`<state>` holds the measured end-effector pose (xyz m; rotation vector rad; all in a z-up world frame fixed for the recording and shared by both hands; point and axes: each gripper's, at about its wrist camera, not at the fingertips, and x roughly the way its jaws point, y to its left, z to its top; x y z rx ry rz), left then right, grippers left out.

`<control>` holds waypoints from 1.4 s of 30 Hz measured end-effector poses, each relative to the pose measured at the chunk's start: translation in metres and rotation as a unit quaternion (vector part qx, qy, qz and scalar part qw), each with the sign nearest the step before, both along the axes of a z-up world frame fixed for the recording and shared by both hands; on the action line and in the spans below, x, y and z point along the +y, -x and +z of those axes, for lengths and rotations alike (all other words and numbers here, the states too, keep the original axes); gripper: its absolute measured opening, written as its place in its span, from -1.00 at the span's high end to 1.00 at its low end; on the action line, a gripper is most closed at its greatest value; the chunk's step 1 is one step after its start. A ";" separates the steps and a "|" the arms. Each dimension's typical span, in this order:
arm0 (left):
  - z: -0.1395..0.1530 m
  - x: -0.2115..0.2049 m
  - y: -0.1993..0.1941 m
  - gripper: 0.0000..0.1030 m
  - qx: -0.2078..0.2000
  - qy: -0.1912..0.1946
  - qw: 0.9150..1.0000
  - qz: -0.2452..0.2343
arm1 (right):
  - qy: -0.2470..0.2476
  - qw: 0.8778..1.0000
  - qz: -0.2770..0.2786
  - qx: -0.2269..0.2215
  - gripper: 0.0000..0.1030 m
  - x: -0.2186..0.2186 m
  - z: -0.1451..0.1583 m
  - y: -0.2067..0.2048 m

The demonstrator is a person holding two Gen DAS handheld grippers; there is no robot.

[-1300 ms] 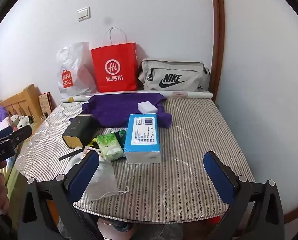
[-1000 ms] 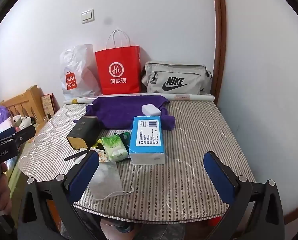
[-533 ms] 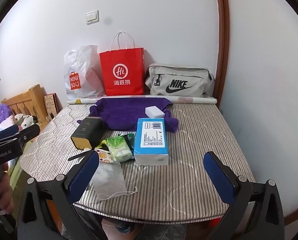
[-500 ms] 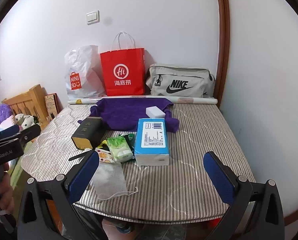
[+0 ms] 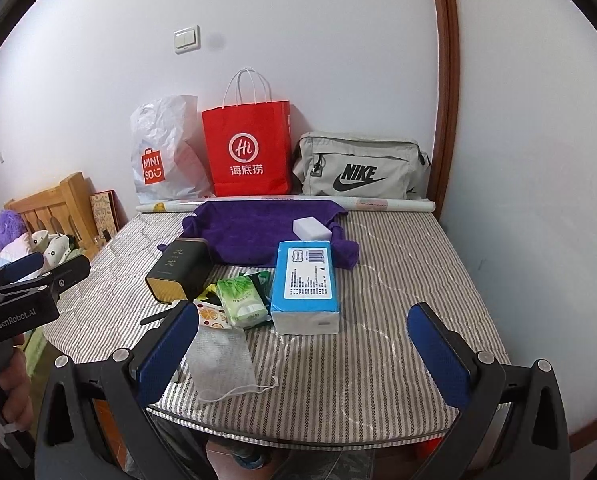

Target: Organize soft objects

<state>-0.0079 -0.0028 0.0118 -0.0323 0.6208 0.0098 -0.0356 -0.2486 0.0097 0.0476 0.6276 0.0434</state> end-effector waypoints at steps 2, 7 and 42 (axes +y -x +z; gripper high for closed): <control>-0.001 -0.001 0.001 -1.00 0.000 0.000 1.000 -0.001 | 0.000 1.000 0.000 0.000 -1.00 0.000 0.000 0.000; -0.001 -0.001 0.001 -1.00 0.000 0.000 1.000 0.001 | 0.001 1.000 0.001 -0.003 -1.00 0.001 0.000 0.000; -0.006 0.005 0.003 -1.00 0.001 -0.003 1.000 0.004 | 0.003 1.000 0.011 -0.018 -1.00 0.011 0.005 0.010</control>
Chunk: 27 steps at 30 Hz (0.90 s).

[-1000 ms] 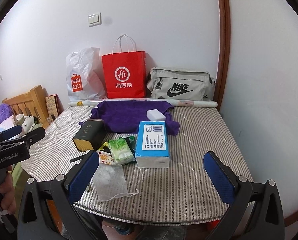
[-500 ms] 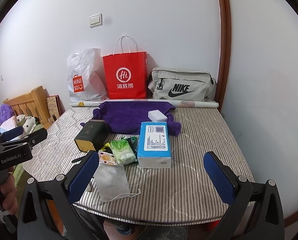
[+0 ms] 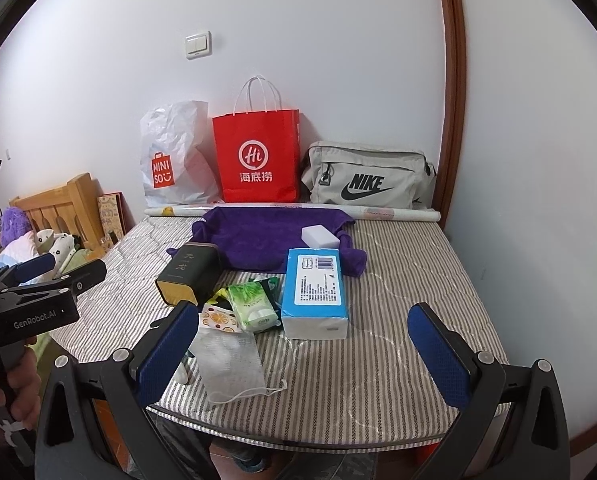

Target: Organize soft objects

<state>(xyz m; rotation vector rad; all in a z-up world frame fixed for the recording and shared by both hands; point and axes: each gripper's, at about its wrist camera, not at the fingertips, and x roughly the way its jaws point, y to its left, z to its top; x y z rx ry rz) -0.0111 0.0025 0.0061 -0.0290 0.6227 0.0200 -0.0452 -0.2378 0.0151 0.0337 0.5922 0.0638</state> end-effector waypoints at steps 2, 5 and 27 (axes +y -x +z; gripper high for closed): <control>0.000 -0.001 0.001 -1.00 0.000 -0.001 1.000 0.000 | 0.000 1.000 0.000 0.000 -1.00 0.000 0.000 0.000; -0.001 -0.001 0.001 -1.00 0.001 -0.002 1.000 0.000 | 0.000 1.000 0.001 0.000 -1.00 0.001 0.000 0.001; -0.036 0.021 -0.031 -0.99 0.043 0.003 0.999 0.020 | -0.011 0.998 0.039 0.045 -1.00 0.009 -0.042 -0.035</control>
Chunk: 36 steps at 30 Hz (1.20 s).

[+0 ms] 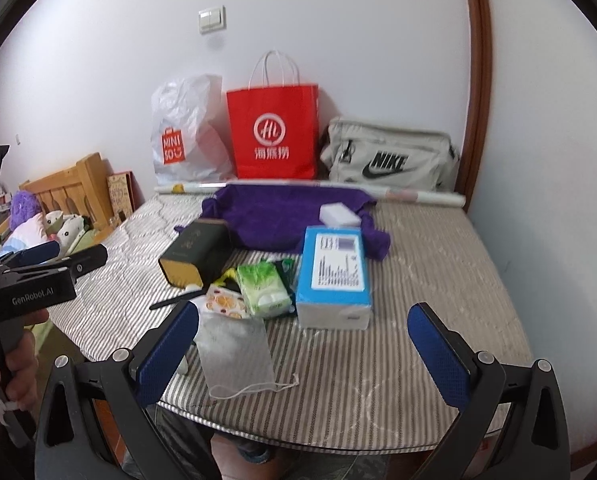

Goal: Organize soft objects
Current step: 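Lower the right gripper onto the white mesh bag and close it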

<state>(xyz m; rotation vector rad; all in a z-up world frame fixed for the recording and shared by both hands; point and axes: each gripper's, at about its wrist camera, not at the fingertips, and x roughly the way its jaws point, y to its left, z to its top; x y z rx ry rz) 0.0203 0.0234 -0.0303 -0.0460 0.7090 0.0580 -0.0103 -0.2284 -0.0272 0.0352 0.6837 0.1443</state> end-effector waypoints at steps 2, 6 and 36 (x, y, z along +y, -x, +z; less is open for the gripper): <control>-0.011 0.005 -0.007 -0.99 0.014 0.002 1.000 0.005 | -0.009 1.000 0.008 0.014 -0.99 0.000 -0.013 -0.007; -0.029 0.013 -0.019 -0.99 0.034 0.005 0.999 0.008 | -0.030 0.998 0.033 0.048 -1.00 0.004 -0.040 -0.022; -0.095 0.030 -0.066 -0.99 0.111 0.054 0.992 -0.005 | 0.011 0.982 0.147 0.119 -0.26 0.077 -0.156 -0.066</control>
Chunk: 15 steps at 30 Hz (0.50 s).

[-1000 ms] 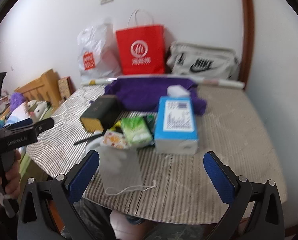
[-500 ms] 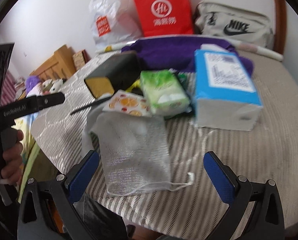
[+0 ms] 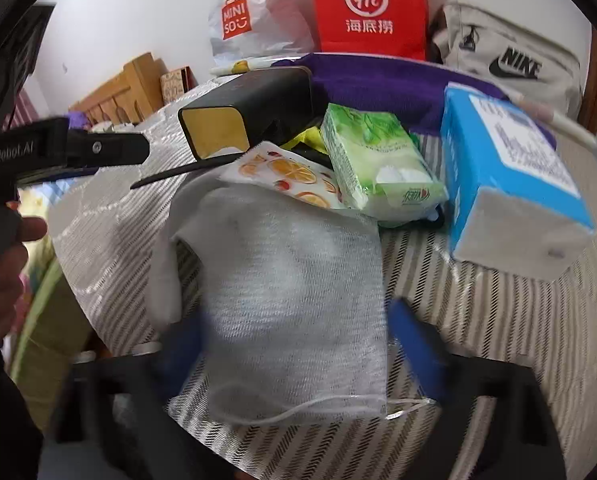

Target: Organize soft objects

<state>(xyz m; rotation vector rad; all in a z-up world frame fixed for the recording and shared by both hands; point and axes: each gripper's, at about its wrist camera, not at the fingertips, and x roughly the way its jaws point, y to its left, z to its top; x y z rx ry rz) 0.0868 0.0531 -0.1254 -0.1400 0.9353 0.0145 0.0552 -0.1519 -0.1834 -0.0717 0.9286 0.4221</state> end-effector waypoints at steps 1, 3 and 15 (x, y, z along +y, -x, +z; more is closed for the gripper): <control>0.000 0.000 0.000 -0.99 0.000 0.000 1.000 -0.002 | 0.002 1.000 0.001 0.000 -0.18 -0.002 0.001 0.001; -0.001 -0.002 -0.001 -0.99 -0.003 0.004 1.000 -0.013 | -0.009 1.000 0.002 0.007 0.29 -0.008 0.003 0.003; 0.001 -0.034 -0.016 -0.90 -0.027 -0.019 0.995 -0.093 | -0.013 1.000 0.013 0.000 0.76 -0.041 0.019 0.025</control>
